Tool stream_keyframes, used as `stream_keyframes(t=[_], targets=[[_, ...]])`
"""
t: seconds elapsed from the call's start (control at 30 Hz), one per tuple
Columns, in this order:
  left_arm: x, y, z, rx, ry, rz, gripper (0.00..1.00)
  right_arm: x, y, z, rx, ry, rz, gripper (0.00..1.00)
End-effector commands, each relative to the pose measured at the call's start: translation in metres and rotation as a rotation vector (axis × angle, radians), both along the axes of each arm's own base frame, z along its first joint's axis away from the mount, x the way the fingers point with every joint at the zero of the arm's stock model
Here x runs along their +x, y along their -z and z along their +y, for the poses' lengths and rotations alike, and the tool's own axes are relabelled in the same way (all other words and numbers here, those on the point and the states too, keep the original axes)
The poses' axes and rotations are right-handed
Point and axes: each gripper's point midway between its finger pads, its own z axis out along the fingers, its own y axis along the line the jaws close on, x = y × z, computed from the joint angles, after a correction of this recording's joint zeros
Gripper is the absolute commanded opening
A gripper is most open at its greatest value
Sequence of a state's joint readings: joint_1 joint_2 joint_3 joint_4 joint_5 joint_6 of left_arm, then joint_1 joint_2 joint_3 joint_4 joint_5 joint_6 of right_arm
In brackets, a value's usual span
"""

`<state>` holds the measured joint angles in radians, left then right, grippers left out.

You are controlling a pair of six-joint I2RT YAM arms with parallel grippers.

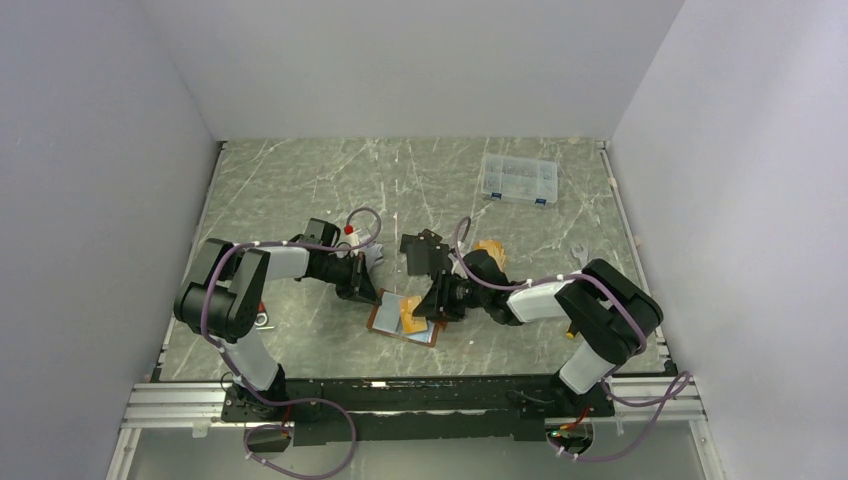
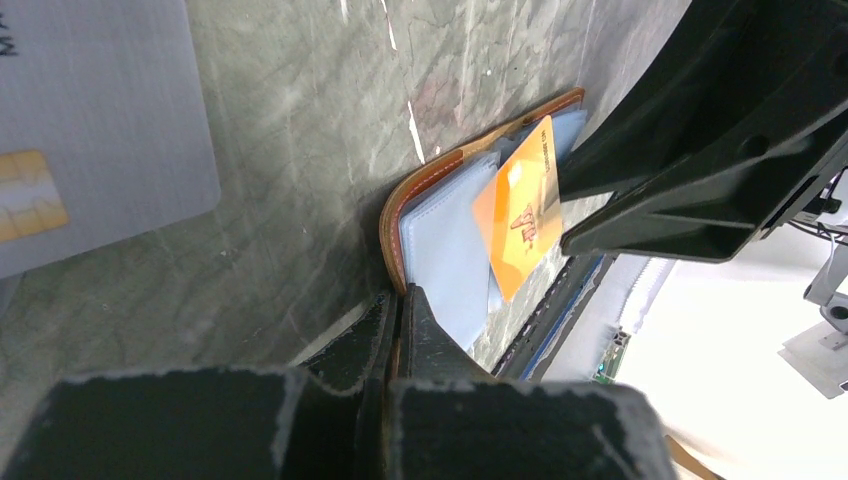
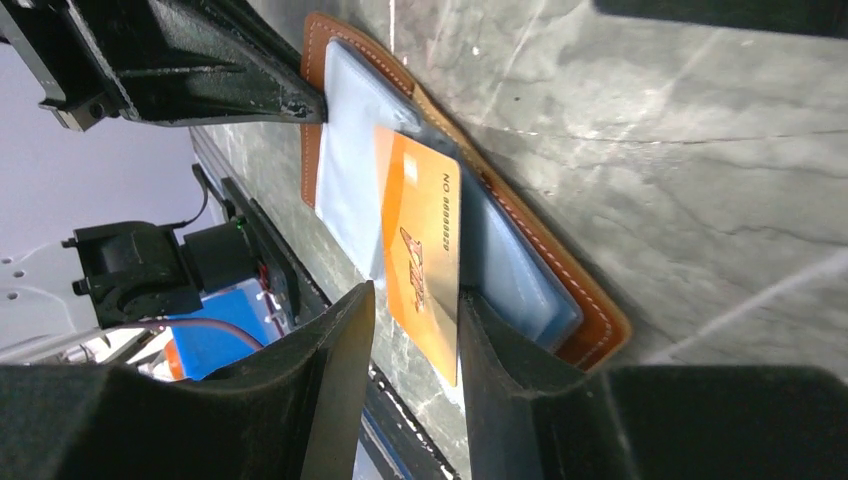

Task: Put the credit cards into the card holder
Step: Insert the credit card into the card holder.

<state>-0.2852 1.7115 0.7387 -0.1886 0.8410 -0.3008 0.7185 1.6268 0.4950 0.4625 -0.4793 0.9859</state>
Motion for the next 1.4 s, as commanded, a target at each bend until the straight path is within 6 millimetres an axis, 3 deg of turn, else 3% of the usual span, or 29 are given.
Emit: stream_keyframes(t=[0.0, 0.33, 0.47, 1.37], targets=[[-0.01, -0.002, 0.0, -0.007, 0.032, 0.005, 0.0, 0.001, 0.011, -0.018, -0.062, 0.019, 0.003, 0.39], [-0.009, -0.003, 0.0, -0.008, 0.035, -0.002, 0.0, -0.001, 0.007, -0.007, 0.03, 0.009, 0.027, 0.16], [-0.009, -0.004, 0.0, -0.01, 0.033, -0.003, 0.0, -0.003, 0.005, -0.005, 0.057, 0.01, 0.031, 0.0], [0.002, 0.006, -0.003, -0.005, -0.045, 0.036, 0.0, 0.004, 0.012, -0.011, 0.0, 0.294, 0.019, 0.0]])
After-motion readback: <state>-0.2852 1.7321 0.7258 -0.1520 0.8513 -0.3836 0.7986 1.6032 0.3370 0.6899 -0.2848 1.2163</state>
